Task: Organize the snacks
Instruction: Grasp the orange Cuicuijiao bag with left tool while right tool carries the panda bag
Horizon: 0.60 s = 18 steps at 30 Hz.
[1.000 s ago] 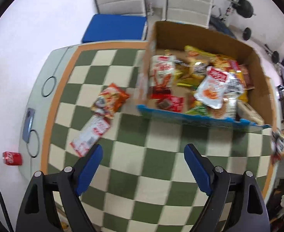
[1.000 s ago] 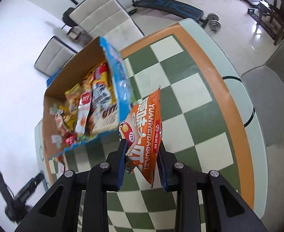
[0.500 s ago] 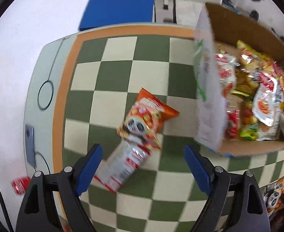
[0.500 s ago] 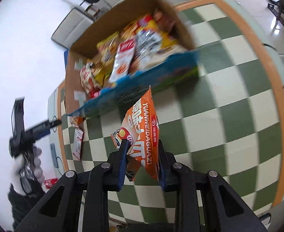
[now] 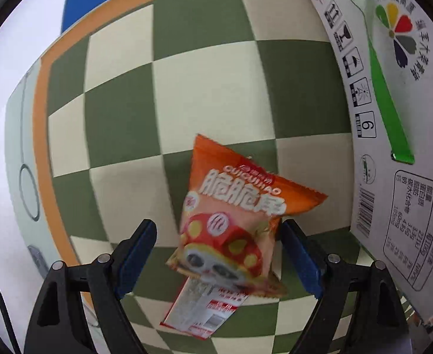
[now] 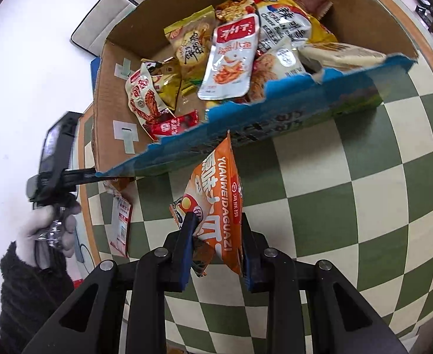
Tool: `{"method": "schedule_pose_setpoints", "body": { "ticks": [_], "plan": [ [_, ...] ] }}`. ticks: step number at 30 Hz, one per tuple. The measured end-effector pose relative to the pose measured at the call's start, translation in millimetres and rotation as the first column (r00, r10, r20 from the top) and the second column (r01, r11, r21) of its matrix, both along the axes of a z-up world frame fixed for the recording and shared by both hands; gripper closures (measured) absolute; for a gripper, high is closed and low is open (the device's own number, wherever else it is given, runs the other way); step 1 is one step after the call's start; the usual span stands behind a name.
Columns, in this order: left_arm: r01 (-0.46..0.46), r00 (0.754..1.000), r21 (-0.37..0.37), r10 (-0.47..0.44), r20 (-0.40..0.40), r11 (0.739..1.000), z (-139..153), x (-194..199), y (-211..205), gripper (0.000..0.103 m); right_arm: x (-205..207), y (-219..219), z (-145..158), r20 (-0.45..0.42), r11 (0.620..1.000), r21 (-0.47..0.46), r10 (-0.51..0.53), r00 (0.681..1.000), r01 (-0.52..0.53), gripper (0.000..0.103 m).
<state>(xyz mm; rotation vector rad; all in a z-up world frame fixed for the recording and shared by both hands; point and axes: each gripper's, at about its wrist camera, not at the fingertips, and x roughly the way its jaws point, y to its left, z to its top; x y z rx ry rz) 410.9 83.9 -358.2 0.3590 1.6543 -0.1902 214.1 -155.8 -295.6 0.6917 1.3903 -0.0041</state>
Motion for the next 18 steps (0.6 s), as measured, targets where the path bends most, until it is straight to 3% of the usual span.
{"method": "schedule_pose_setpoints", "body": {
  "ticks": [2, 5, 11, 18],
  "plan": [
    [-0.019, 1.0, -0.023, 0.019, 0.008, 1.0, -1.0, 0.0, 2.5, 0.04, 1.0, 0.5, 1.4, 0.002, 1.0, -0.002, -0.001, 1.0, 0.001, 0.074],
    [-0.057, 0.998, -0.049, 0.058, 0.017, 0.997, 2.5, 1.3, 8.5, 0.046, 3.0, 3.2, 1.0, -0.001, 1.0, -0.005, 0.002, 1.0, -0.002, 0.074],
    [-0.135, 0.986, -0.075, 0.141, 0.089, 0.988, 29.6, -7.1, 22.9, 0.048, 1.3, 4.5, 6.0, 0.009, 1.0, -0.009, 0.01, 1.0, -0.01, 0.074],
    [-0.182, 0.949, -0.188, 0.222, 0.225, 0.965, 129.1, -37.0, 22.8, 0.048, -5.4, -8.1, 35.2, 0.06, 0.999, 0.03, 0.02, 0.998, -0.022, 0.074]
  ]
}}
